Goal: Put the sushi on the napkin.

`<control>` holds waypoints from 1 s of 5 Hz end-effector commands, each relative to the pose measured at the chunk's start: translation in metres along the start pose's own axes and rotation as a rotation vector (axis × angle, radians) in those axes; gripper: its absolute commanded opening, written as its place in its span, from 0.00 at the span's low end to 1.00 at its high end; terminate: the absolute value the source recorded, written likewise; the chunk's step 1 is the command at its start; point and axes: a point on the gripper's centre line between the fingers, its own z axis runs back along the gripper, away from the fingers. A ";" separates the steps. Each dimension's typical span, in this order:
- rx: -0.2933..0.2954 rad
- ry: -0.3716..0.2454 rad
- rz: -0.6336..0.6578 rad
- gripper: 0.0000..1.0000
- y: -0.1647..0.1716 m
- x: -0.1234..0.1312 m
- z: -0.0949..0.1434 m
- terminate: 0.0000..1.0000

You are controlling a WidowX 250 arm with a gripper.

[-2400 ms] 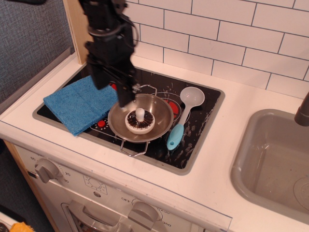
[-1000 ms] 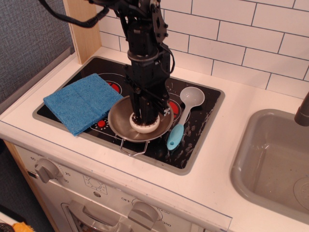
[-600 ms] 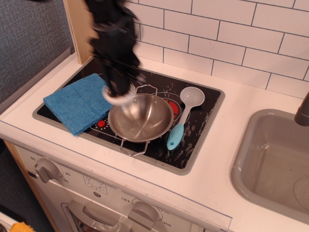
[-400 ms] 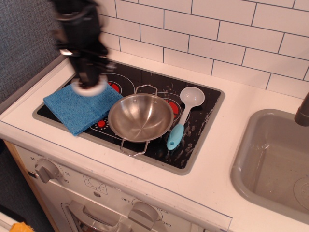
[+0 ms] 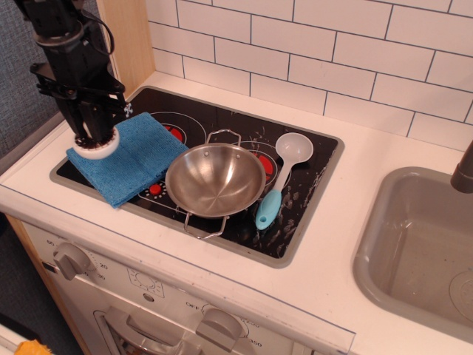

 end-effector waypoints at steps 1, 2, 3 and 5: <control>0.002 -0.030 -0.062 0.00 -0.009 0.017 -0.003 0.00; -0.002 -0.026 -0.075 0.00 -0.012 0.022 -0.007 0.00; 0.015 -0.016 -0.083 1.00 -0.013 0.021 -0.006 0.00; 0.026 -0.022 -0.100 1.00 -0.012 0.019 0.002 0.00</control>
